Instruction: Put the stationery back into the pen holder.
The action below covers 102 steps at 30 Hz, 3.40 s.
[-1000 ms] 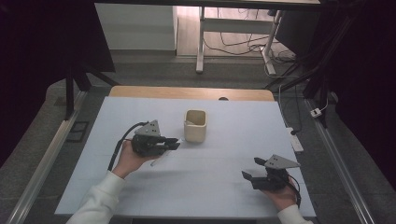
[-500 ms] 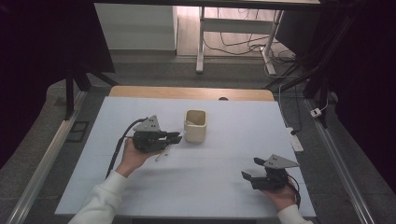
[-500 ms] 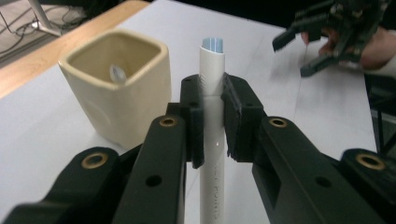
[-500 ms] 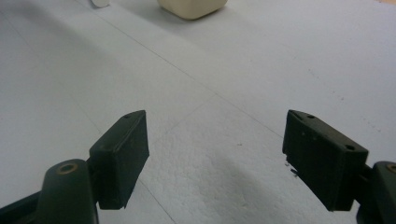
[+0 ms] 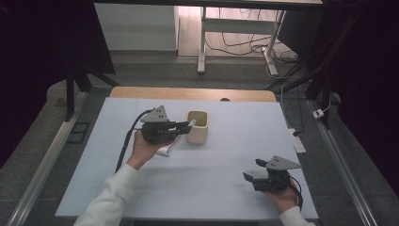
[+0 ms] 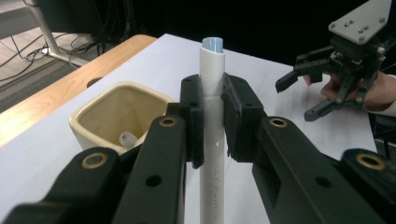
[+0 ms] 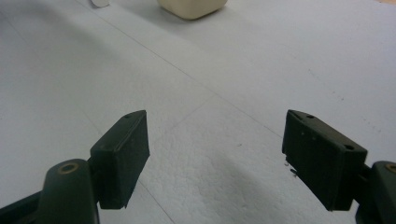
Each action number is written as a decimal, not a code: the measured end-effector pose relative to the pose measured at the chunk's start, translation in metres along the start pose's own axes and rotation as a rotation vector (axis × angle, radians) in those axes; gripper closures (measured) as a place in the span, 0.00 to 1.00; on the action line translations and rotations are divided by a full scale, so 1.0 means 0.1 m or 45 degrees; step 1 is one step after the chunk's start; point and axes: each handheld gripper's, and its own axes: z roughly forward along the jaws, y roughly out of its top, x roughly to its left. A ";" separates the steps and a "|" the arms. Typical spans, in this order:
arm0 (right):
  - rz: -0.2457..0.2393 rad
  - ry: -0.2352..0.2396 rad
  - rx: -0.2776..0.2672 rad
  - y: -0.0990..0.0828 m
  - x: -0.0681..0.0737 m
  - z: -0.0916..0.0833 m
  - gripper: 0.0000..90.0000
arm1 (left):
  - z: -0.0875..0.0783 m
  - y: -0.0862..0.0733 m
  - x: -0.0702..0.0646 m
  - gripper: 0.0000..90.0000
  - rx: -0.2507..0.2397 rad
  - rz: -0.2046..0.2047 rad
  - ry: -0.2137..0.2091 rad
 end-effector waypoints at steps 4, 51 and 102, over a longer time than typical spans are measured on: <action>0.002 0.002 0.001 0.00 0.00 0.00 0.26 | 0.04 0.04 0.04 0.87 -0.027 -0.021 -0.002; 0.010 -0.002 0.013 -0.01 -0.01 0.00 0.26 | 0.54 0.68 0.34 0.86 -0.116 -0.061 0.072; 0.006 -0.004 0.037 -0.04 -0.01 0.03 0.26 | 0.47 0.27 0.43 0.59 0.061 -0.018 0.017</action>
